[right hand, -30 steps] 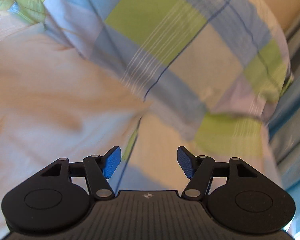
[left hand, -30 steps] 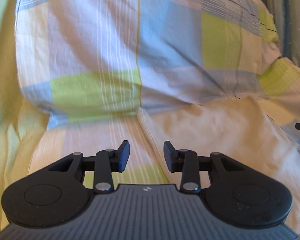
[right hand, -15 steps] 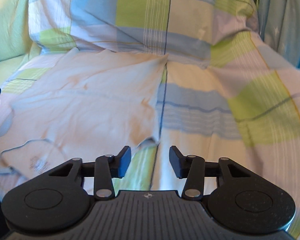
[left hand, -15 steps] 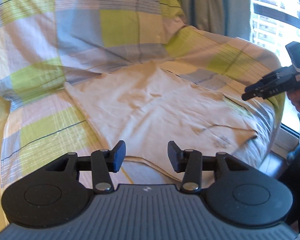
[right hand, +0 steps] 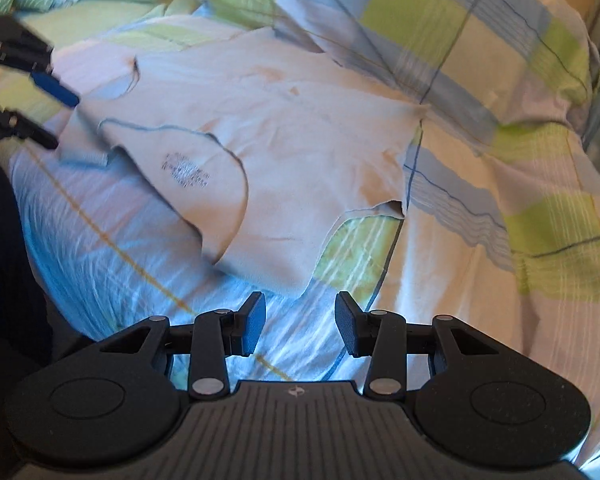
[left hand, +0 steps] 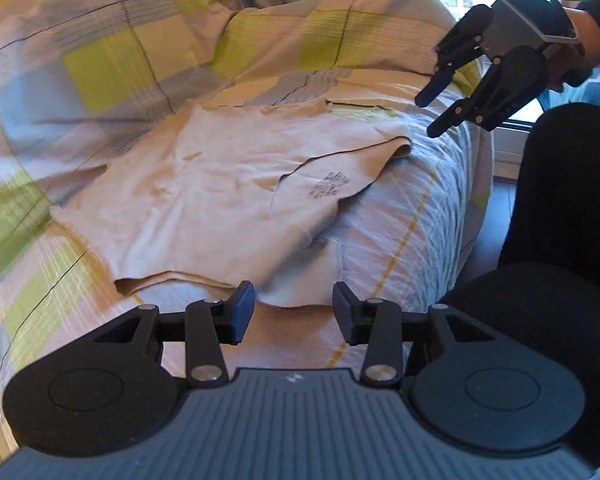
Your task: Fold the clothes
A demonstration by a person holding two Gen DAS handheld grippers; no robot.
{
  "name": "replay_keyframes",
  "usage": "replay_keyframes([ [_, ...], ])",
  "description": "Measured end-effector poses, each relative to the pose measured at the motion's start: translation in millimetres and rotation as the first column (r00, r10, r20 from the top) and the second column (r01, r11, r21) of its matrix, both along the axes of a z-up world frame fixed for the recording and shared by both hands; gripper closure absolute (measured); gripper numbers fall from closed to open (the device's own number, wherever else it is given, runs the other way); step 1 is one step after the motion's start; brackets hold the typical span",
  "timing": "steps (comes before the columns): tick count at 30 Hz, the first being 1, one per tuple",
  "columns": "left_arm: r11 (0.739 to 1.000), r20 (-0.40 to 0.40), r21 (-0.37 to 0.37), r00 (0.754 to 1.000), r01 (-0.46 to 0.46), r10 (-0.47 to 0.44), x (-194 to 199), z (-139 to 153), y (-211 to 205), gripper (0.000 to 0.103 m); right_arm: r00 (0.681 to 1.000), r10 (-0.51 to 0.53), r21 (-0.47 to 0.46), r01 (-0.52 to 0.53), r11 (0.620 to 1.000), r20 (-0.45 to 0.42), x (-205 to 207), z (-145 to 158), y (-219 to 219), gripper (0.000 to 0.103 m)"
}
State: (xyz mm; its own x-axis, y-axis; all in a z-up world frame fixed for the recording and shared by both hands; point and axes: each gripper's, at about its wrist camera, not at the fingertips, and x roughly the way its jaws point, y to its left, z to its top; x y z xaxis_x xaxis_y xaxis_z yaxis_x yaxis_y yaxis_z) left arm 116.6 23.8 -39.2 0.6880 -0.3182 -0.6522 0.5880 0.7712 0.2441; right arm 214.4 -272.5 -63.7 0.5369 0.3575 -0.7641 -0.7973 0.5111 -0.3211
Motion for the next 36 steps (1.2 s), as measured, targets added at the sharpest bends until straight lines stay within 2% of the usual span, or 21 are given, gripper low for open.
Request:
replay_keyframes([
  [2,0.999,-0.02,-0.025,0.999,0.037,-0.037,0.3,1.6,-3.1,0.066,1.0,0.023,-0.011,-0.023,1.0,0.001,-4.2,-0.8,-0.1,0.063],
  [4,0.998,-0.038,-0.014,0.998,0.054,-0.054,4.4,-1.9,-10.5,0.071,1.0,0.027,-0.009,-0.027,1.0,-0.008,-4.8,0.2,0.6,0.067],
  [7,0.997,-0.042,0.064,0.998,0.041,-0.038,14.0,-12.9,-24.5,0.071,0.999,0.045,-0.019,-0.045,0.999,0.002,-7.4,3.7,3.4,0.069],
  [9,0.992,-0.017,0.119,0.999,0.048,-0.047,15.5,-17.4,-33.0,0.07,0.997,0.072,-0.047,-0.071,0.996,0.024,-11.9,4.0,6.2,0.069],
  [13,0.975,0.051,0.217,0.997,0.051,-0.063,13.6,-21.2,-45.7,0.072,0.98,0.173,-0.175,-0.154,0.972,0.095,-22.7,-7.0,13.6,0.069],
  [15,0.974,0.035,0.224,0.998,0.038,-0.048,18.1,-20.7,-46.3,0.102,0.96,0.245,-0.246,-0.207,0.947,0.134,-27.5,-15.2,19.6,0.07],
  [17,0.98,0.019,0.198,1.0,0.008,-0.012,22.9,-15.7,-41.8,0.102,0.938,0.31,-0.293,-0.256,0.921,0.154,-29.6,-22.1,26.6,0.072],
  [20,0.997,-0.02,0.075,0.999,-0.036,0.038,25.7,3.0,-25.0,0.102,0.904,0.384,-0.343,-0.307,0.888,0.185,-28.5,-31.1,37.3,0.072],
  [23,0.999,-0.045,-0.011,0.998,-0.04,0.039,24.9,19.6,-10.9,0.102,0.893,0.409,-0.335,-0.333,0.881,0.187,-20.4,-35.3,45.7,0.075],
  [24,0.999,-0.047,-0.019,0.998,-0.034,0.033,24.1,23.3,-8.3,0.102,0.894,0.41,-0.334,-0.336,0.881,0.181,-17.4,-34.8,47.6,0.092],
  [25,0.999,-0.049,-0.027,0.999,-0.023,0.021,22.4,26.8,-6.3,0.102,0.896,0.408,-0.333,-0.336,0.881,0.175,-14.7,-31.8,48.6,0.101],
  [29,0.997,-0.047,-0.051,0.997,0.054,-0.056,9.8,40.8,-2.1,0.103,0.919,0.374,-0.298,-0.325,0.898,0.126,-7.7,-3.5,44.1,0.101],
  [32,0.993,-0.054,-0.056,0.993,0.106,-0.109,0.8,45.8,1.6,0.103,0.933,0.36,-0.251,-0.345,0.904,0.016,-7.6,28.2,37.2,0.102],
  [34,0.994,-0.055,-0.048,0.994,0.096,-0.098,1.0,42.0,2.9,0.103,0.933,0.354,-0.236,-0.357,0.904,-0.06,-6.8,41.9,35.9,0.103],
  [36,0.997,-0.056,-0.037,0.996,0.068,-0.07,6.1,35.6,4.6,0.103,0.943,0.332,-0.265,-0.325,0.908,-0.019,-4.3,41.9,37.3,0.103],
])
